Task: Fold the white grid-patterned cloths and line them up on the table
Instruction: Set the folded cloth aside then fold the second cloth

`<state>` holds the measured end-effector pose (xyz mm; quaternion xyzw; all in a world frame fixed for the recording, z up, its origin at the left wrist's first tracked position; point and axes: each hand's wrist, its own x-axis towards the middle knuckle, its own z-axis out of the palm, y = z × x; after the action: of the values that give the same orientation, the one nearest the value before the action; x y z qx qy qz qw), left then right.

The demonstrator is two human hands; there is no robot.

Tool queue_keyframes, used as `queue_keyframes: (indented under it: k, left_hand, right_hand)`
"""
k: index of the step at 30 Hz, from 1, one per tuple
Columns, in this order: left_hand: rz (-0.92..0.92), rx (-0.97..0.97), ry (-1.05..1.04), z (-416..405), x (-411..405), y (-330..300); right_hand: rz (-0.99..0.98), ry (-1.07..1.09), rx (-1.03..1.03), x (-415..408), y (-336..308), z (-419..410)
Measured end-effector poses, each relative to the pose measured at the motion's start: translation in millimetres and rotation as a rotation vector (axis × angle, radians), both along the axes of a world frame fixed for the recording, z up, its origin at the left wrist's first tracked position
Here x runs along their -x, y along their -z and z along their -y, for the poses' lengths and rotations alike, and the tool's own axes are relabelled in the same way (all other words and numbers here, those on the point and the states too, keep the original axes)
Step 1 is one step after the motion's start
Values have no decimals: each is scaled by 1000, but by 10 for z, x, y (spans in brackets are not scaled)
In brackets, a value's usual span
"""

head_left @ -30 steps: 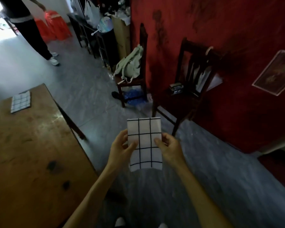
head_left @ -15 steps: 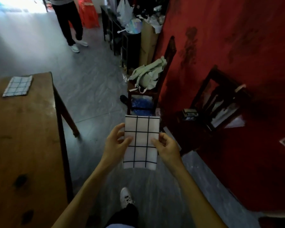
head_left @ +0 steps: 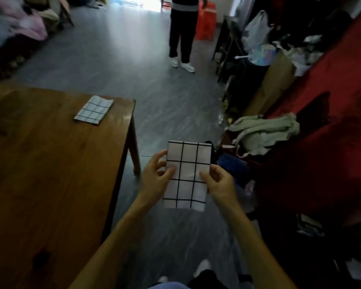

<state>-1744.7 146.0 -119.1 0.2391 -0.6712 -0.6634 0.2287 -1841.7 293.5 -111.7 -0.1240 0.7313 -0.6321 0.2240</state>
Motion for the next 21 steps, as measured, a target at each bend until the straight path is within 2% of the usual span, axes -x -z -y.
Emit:
queue_keyframes:
  k: [10,21]
  left_hand:
    - [107,7,-313,1173,1283,218]
    - [112,28,-527,2437,3010,-267]
  right_hand:
    - [131,-335,68,1732,364,1610]
    - [107,-574,72,3668,-77,3205]
